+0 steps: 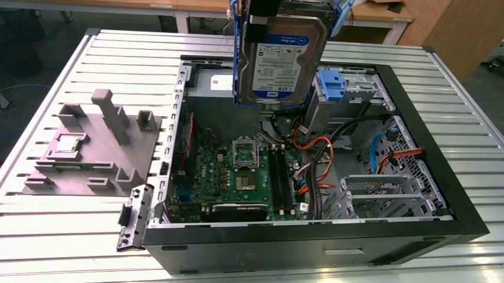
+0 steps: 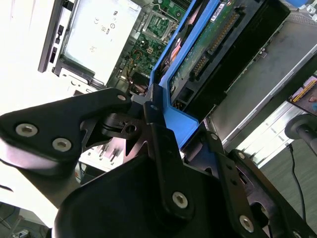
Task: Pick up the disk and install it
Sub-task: 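Insert the disk into the insertion slot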
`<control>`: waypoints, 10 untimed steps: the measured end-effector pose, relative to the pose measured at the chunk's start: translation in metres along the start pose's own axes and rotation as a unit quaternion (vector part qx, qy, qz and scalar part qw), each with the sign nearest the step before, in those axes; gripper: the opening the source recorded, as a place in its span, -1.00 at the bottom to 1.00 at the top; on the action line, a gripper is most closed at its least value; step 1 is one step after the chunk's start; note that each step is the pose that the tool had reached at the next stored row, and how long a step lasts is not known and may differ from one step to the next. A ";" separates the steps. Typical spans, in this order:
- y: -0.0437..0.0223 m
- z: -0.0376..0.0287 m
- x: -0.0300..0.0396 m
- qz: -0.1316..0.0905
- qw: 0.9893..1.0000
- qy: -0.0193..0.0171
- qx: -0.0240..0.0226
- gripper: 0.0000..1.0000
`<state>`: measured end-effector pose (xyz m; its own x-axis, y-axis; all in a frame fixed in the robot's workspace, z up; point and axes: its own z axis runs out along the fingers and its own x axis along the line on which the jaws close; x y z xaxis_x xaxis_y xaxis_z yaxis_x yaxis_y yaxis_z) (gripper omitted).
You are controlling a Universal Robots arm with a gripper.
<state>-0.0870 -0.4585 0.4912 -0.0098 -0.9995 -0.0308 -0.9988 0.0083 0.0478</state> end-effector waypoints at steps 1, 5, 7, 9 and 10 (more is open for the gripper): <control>-0.0001 0.0000 0.0007 0.000 1.000 0.000 0.000 -0.26; -0.0001 -0.0001 0.0073 0.000 1.000 0.000 0.000 -0.26; -0.0001 -0.0001 0.0114 0.000 1.000 0.000 0.000 -0.26; -0.0001 -0.0001 0.0159 0.000 1.000 0.000 0.000 -0.26; -0.0001 -0.0001 0.0173 0.000 1.000 0.000 0.000 -0.26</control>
<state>-0.0870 -0.4758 0.4908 -0.0099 -0.9995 -0.0309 -0.9988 0.0084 0.0478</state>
